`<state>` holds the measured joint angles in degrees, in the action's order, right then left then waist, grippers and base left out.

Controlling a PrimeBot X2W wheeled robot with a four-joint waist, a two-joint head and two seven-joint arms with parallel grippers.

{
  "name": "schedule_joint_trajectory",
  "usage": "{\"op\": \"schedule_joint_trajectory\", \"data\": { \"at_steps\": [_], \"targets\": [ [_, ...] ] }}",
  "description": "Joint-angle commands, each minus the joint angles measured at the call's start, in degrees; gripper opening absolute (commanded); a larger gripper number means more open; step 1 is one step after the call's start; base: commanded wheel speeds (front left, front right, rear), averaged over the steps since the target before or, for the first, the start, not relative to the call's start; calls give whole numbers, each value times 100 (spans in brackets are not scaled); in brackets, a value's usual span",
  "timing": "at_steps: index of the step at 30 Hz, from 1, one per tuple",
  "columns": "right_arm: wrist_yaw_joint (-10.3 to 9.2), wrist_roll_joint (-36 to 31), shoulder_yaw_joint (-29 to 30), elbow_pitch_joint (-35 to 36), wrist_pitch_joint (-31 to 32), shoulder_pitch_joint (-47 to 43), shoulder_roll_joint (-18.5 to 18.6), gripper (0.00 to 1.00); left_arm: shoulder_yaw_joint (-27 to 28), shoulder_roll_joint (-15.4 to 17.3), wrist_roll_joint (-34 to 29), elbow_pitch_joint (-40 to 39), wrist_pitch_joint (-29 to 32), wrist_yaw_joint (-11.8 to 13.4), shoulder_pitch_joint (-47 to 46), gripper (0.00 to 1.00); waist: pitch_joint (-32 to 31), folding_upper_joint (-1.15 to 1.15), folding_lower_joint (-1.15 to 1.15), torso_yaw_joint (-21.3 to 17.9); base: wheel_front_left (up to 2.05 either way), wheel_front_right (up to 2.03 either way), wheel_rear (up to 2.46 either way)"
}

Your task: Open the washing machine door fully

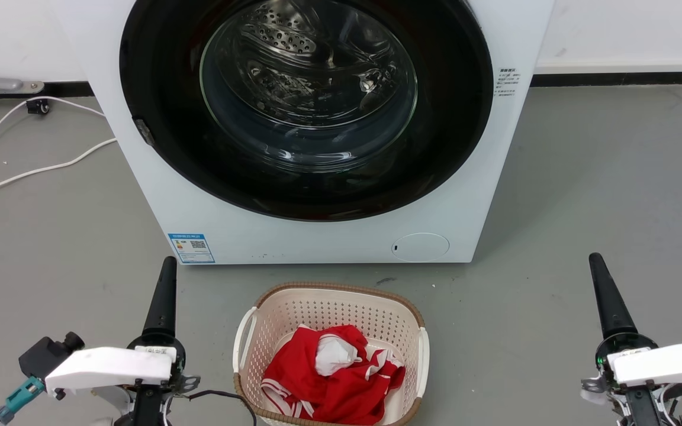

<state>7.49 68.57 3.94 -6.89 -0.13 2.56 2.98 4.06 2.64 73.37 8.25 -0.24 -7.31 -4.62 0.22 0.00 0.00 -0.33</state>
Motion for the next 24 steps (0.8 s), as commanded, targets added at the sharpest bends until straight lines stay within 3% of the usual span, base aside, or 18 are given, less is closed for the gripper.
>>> {"op": "schedule_joint_trajectory", "data": {
  "at_steps": [1, 13, 24],
  "targets": [
    [0, -414, -29, 205, -80, 28, 2, 100, -19, 17, -306, -175, -66, -9, -129, 100, -1, 0, 0, 0, 0, 0, 0],
    [0, -2212, -101, 535, -315, -135, -4, 100, -213, 20, -1875, -317, -321, 74, -46, 100, -16, 0, 0, -4, 0, 0, 0],
    [0, -3190, -139, 583, -321, -218, -5, 100, -363, 21, -2978, -316, -515, 231, 6, 100, -18, 0, 0, -17, 0, 0, 0]
  ]
}}
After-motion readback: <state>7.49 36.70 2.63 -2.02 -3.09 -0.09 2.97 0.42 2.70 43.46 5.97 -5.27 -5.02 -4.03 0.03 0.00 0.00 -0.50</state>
